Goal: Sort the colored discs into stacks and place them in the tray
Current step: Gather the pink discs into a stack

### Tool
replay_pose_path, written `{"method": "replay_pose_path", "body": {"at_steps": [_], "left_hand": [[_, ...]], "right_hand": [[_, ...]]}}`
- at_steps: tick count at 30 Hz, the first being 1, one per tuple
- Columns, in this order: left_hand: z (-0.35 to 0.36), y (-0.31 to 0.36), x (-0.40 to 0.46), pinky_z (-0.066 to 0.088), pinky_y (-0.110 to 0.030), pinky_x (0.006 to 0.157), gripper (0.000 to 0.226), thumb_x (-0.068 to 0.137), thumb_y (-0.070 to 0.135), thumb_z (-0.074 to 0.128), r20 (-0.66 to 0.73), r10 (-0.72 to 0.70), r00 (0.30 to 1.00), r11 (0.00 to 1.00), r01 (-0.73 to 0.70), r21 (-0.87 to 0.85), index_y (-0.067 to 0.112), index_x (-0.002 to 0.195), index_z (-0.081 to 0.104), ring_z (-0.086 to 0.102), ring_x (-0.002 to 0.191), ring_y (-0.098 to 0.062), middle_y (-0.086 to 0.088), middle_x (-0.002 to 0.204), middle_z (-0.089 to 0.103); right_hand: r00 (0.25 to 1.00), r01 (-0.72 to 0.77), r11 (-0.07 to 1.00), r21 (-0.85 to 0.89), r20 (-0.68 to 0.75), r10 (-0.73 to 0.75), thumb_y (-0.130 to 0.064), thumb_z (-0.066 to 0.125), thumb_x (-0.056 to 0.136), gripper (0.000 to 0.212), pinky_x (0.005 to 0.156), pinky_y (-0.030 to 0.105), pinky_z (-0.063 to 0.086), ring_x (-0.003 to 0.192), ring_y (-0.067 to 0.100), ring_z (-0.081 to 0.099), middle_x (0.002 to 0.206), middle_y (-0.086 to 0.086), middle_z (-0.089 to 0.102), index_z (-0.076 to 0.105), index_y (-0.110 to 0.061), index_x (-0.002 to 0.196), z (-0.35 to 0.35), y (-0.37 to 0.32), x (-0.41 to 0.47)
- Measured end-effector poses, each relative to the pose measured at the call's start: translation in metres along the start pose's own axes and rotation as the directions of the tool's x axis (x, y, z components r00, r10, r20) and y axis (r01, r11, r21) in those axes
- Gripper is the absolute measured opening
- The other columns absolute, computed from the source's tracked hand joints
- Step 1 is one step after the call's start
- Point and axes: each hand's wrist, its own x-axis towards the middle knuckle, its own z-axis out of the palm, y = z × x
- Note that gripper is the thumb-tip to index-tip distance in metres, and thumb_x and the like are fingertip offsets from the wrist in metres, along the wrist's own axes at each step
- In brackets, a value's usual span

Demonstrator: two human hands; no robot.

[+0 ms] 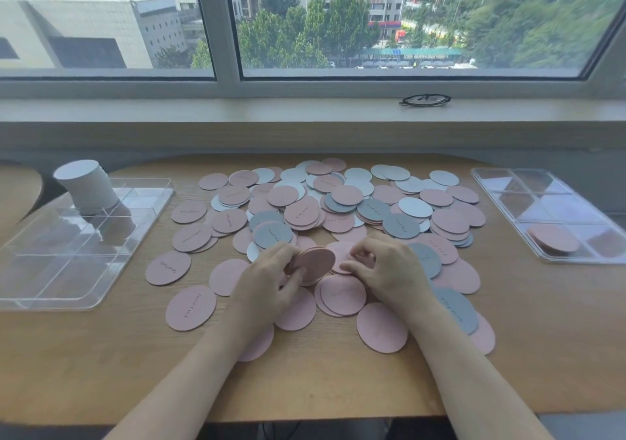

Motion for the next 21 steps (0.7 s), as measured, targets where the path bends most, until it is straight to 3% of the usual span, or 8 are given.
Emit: {"method": "replay_pose_path", "body": {"at_steps": [3, 6, 9, 14, 16, 18, 21], "left_hand": [[-0.001, -0.001, 0.0, 0.042, -0.023, 0.064, 0.005, 0.091, 0.021, 0.061, 0.008, 0.01, 1.0, 1.0, -0.01, -0.006, 0.022, 0.096, 0.061, 0.048, 0.084, -0.004, 0.019, 0.084, 0.05], [-0.001, -0.002, 0.001, 0.041, -0.024, 0.065, 0.005, 0.091, 0.018, 0.062, 0.018, 0.018, 1.0, 1.0, -0.018, -0.017, 0.021, 0.096, 0.063, 0.05, 0.084, -0.009, 0.014, 0.086, 0.052], [-0.001, -0.002, 0.001, 0.038, -0.019, 0.065, 0.011, 0.092, 0.012, 0.067, 0.038, 0.032, 0.999, 0.999, -0.031, -0.033, 0.021, 0.098, 0.066, 0.052, 0.083, -0.01, 0.013, 0.086, 0.053], [0.001, 0.0, 0.002, 0.038, -0.01, 0.07, 0.033, 0.091, 0.011, 0.069, 0.02, 0.048, 0.999, 0.998, -0.047, -0.047, 0.023, 0.122, 0.067, 0.053, 0.083, 0.0, 0.017, 0.092, 0.055], [0.001, 0.0, 0.002, 0.037, -0.006, 0.073, 0.04, 0.09, 0.011, 0.071, 0.008, 0.052, 0.999, 0.998, -0.052, -0.046, 0.018, 0.129, 0.065, 0.052, 0.085, 0.007, 0.015, 0.097, 0.057], [0.001, -0.001, 0.001, 0.036, -0.003, 0.075, 0.048, 0.089, 0.011, 0.072, -0.009, 0.037, 0.999, 0.999, -0.037, -0.037, 0.015, 0.135, 0.061, 0.051, 0.086, 0.012, 0.014, 0.101, 0.06], [0.002, -0.002, 0.001, 0.038, -0.006, 0.081, 0.048, 0.089, 0.015, 0.071, -0.02, 0.029, 0.999, 0.999, -0.03, -0.03, 0.019, 0.136, 0.059, 0.053, 0.091, 0.008, 0.016, 0.107, 0.064]], "right_hand": [[0.998, 0.029, 0.999, -0.018, -0.057, -0.03, -0.04, 0.079, 0.079, 0.019, 0.065, 0.029, 0.047, 0.073, 0.007, 0.055, 0.08, -0.013, 0.063, 0.07, -0.023, 0.078, 0.0, 0.0, 0.0], [0.973, 0.133, 0.991, -0.007, -0.191, -0.132, -0.039, 0.072, 0.082, 0.017, 0.079, 0.03, 0.043, 0.082, 0.01, 0.056, 0.078, -0.014, 0.065, 0.072, -0.023, 0.075, 0.001, -0.005, 0.0], [0.957, 0.161, 0.961, 0.226, -0.273, -0.096, -0.039, 0.068, 0.084, 0.016, 0.08, 0.031, 0.041, 0.084, 0.013, 0.057, 0.08, -0.013, 0.066, 0.074, -0.026, 0.077, -0.002, -0.014, 0.0], [0.996, 0.051, 0.807, 0.589, -0.088, 0.001, -0.018, 0.075, 0.085, 0.003, 0.067, 0.036, 0.052, 0.076, 0.022, 0.065, 0.08, -0.002, 0.071, 0.077, -0.019, 0.087, 0.0, -0.019, -0.001], [0.999, -0.049, 0.724, 0.688, 0.029, 0.04, -0.005, 0.074, 0.085, 0.01, 0.064, 0.032, 0.054, 0.069, 0.019, 0.066, 0.081, 0.0, 0.073, 0.077, -0.011, 0.091, 0.001, -0.024, -0.003], [0.993, -0.101, 0.721, 0.686, 0.108, 0.036, -0.002, 0.072, 0.087, 0.012, 0.065, 0.029, 0.054, 0.066, 0.014, 0.065, 0.081, -0.003, 0.073, 0.076, -0.01, 0.095, 0.003, -0.026, -0.005], [0.989, -0.073, 0.808, 0.585, 0.148, -0.018, -0.013, 0.068, 0.093, 0.013, 0.078, 0.028, 0.054, 0.079, 0.009, 0.067, 0.085, -0.012, 0.073, 0.076, -0.02, 0.101, 0.004, -0.025, -0.008]]}}
